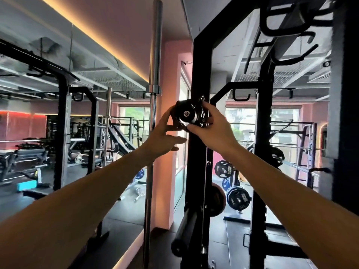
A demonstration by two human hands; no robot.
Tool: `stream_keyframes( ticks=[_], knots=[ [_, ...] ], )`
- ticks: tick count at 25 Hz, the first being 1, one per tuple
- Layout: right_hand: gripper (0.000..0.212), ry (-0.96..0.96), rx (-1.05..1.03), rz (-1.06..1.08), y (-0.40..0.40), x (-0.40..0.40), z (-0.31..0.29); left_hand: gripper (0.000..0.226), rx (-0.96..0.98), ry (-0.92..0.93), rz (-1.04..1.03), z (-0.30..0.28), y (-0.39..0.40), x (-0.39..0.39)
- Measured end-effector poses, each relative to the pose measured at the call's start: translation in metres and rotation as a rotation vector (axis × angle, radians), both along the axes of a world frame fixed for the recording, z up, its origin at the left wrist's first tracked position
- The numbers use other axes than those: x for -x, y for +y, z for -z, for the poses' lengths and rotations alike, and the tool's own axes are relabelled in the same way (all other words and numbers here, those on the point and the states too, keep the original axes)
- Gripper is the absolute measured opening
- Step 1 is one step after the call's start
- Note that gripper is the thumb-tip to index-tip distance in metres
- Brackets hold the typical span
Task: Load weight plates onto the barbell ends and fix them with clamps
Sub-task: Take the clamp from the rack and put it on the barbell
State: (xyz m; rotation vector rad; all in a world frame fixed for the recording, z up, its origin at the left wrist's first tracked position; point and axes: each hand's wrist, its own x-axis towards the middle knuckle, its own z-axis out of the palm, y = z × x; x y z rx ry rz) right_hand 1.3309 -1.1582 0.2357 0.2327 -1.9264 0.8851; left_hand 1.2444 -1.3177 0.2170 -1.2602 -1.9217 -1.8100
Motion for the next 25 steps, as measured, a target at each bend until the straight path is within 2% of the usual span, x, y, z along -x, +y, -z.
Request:
stream_keyframes(
  ticks=[4, 9, 11, 19, 25],
  knots=[
    [0.075, -0.010, 0.043, -0.006, -0.039, -0.069, 0.021, 0.094, -0.002, -0.036, 0.073, 0.016, -0.034, -0.064],
    [0.073, -0.136, 0.131, 0.027, -0.037, -0.156, 0.054, 0.049, -0.039, -0.098, 0.182, 0.044, -0.026, -0.134],
    [0.072, -0.165, 0.154, 0.047, -0.025, -0.191, 0.067, 0.041, -0.087, -0.101, 0.225, 0.057, -0.009, -0.162],
    [0.073, -0.270, 0.286, 0.324, 0.075, -0.387, 0.124, 0.042, -0.022, -0.211, 0.494, 0.123, 0.119, -0.328],
    [0.072, -0.230, 0.387, 0.493, 0.154, -0.545, 0.152, 0.039, 0.011, -0.249, 0.617, 0.155, 0.230, -0.474]
  ],
)
